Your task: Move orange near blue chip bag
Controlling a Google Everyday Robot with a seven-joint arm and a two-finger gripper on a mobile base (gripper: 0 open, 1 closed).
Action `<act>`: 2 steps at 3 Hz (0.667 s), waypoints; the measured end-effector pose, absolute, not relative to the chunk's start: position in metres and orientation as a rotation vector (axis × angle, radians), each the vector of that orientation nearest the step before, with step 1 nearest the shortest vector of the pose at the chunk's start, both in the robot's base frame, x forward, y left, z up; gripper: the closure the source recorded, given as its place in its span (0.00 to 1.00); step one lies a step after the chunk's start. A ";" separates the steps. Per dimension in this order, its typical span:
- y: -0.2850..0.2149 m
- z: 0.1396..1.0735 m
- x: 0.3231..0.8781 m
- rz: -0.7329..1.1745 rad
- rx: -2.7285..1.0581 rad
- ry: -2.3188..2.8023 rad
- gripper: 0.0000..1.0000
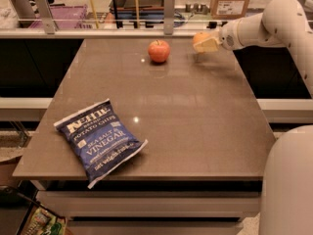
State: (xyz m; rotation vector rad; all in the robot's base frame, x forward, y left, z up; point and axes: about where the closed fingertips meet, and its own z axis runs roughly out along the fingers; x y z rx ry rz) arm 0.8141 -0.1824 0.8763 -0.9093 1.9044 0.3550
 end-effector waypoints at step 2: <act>-0.193 0.913 0.794 0.391 -0.926 1.842 1.00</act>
Offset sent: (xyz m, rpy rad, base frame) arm -0.0388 -0.0229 0.0694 0.0534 -0.0614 0.0681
